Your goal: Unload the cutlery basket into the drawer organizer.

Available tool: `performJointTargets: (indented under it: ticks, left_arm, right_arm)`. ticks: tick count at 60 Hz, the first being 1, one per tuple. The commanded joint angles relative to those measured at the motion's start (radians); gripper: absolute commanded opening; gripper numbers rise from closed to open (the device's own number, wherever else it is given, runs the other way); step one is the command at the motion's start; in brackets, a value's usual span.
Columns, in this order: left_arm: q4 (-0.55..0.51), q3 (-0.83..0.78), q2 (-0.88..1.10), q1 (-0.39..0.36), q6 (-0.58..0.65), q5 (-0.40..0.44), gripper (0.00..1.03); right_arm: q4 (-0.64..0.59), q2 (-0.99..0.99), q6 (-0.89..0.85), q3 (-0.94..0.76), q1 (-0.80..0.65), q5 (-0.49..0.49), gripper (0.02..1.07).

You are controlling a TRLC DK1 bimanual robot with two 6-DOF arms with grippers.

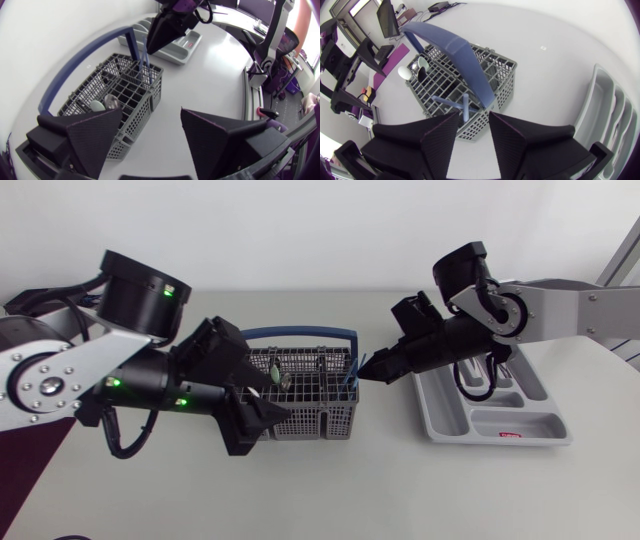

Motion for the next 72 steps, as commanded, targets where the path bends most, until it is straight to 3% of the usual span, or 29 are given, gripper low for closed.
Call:
performJointTargets:
  ticks: [1,25,42,72]
  left_arm:
    - [-0.004,0.03,0.049,-0.016,0.035,0.013,0.92]
    - [0.06,0.098,0.17,-0.035,0.03,0.015,0.92]
    - [0.117,0.118,0.218,-0.041,0.024,0.013,0.92]
    - [0.126,0.119,0.236,-0.042,0.019,0.007,0.92]
  right_arm:
    - [-0.013,0.03,0.027,0.025,-0.005,-0.013,0.44]
    - [-0.01,0.048,0.029,0.032,0.001,-0.041,0.33]
    - [0.027,0.048,0.044,0.014,0.009,-0.054,0.16]
    - [0.033,-0.095,0.046,-0.029,0.037,-0.033,0.12]
